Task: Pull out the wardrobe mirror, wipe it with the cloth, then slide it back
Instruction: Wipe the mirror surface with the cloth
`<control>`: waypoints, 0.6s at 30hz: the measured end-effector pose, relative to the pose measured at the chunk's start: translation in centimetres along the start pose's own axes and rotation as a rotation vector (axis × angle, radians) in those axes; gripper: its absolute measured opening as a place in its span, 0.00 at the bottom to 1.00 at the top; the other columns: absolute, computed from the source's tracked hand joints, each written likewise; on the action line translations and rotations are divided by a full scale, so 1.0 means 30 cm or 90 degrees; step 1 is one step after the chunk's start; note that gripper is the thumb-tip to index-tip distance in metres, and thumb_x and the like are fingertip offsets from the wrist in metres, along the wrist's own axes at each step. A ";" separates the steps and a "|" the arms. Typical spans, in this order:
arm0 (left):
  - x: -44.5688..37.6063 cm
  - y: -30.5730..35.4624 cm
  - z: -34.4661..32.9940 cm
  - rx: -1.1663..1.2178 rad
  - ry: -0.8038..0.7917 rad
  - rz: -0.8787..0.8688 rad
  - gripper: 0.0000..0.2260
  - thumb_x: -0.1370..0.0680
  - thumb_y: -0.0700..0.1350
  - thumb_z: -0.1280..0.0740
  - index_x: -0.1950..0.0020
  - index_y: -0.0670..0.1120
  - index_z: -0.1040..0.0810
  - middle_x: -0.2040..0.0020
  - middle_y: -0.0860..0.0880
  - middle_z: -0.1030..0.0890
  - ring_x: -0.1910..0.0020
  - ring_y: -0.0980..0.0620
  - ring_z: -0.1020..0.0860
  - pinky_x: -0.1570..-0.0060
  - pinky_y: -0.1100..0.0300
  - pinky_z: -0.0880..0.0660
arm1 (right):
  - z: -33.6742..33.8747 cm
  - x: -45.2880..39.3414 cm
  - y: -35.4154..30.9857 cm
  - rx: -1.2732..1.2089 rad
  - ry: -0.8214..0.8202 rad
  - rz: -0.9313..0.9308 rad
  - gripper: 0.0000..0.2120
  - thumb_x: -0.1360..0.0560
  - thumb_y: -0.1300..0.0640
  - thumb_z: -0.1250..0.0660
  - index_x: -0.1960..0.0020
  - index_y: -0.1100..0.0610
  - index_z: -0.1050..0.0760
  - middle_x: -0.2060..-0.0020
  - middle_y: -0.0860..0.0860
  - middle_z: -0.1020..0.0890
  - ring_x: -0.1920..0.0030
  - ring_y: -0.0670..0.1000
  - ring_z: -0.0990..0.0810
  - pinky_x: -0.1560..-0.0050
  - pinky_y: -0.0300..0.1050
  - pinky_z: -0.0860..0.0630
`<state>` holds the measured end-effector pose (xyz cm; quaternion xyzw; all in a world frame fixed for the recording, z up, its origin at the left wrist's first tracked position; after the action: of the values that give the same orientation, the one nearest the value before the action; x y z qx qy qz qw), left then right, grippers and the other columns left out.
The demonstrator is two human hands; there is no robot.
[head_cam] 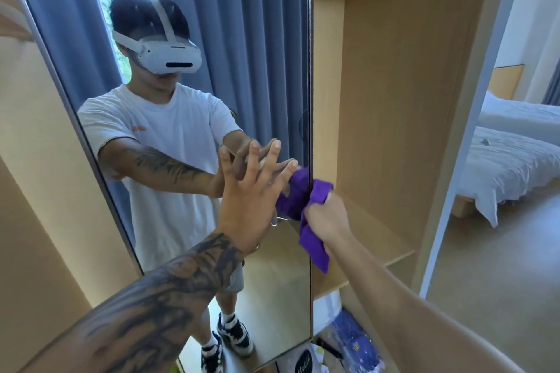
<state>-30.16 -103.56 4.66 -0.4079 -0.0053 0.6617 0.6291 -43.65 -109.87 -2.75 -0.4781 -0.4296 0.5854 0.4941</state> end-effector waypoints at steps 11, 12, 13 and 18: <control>0.004 -0.008 0.012 -0.033 -0.001 -0.002 0.51 0.25 0.69 0.31 0.13 0.57 0.59 0.14 0.41 0.62 0.18 0.30 0.60 0.33 0.16 0.69 | 0.039 -0.059 -0.254 0.052 0.020 0.084 0.16 0.30 0.69 0.43 0.54 0.53 0.21 0.60 0.52 0.17 0.59 0.56 0.20 0.62 0.44 0.28; 0.004 -0.007 0.013 -0.032 0.004 -0.004 0.52 0.26 0.69 0.30 0.13 0.56 0.58 0.14 0.40 0.61 0.18 0.30 0.58 0.33 0.16 0.68 | 0.067 -0.086 -0.360 0.028 0.025 0.115 0.17 0.30 0.69 0.43 0.52 0.54 0.20 0.59 0.51 0.17 0.59 0.55 0.21 0.61 0.45 0.26; 0.002 -0.008 0.013 -0.029 0.009 -0.005 0.52 0.27 0.69 0.30 0.13 0.56 0.57 0.14 0.40 0.60 0.18 0.29 0.58 0.32 0.16 0.66 | 0.090 -0.107 -0.452 0.016 0.020 0.146 0.18 0.30 0.69 0.43 0.50 0.55 0.20 0.59 0.52 0.18 0.59 0.54 0.21 0.60 0.47 0.24; 0.000 -0.011 0.023 -0.057 0.008 -0.023 0.49 0.24 0.69 0.34 0.13 0.55 0.59 0.14 0.39 0.63 0.20 0.29 0.60 0.32 0.16 0.61 | 0.102 -0.103 -0.519 0.126 -0.038 0.164 0.12 0.28 0.68 0.41 0.52 0.54 0.27 0.58 0.54 0.20 0.60 0.53 0.22 0.65 0.48 0.25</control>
<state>-30.25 -103.14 5.28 -0.4398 -0.0386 0.6466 0.6221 -43.87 -110.81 13.39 -0.4604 -0.3199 0.6973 0.4465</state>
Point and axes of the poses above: each hand's wrist, its own x-axis away from the middle knuckle, its own z-axis out of the back of the hand, y = z × x, the point moved 10 cm from there along -x, towards the middle knuckle
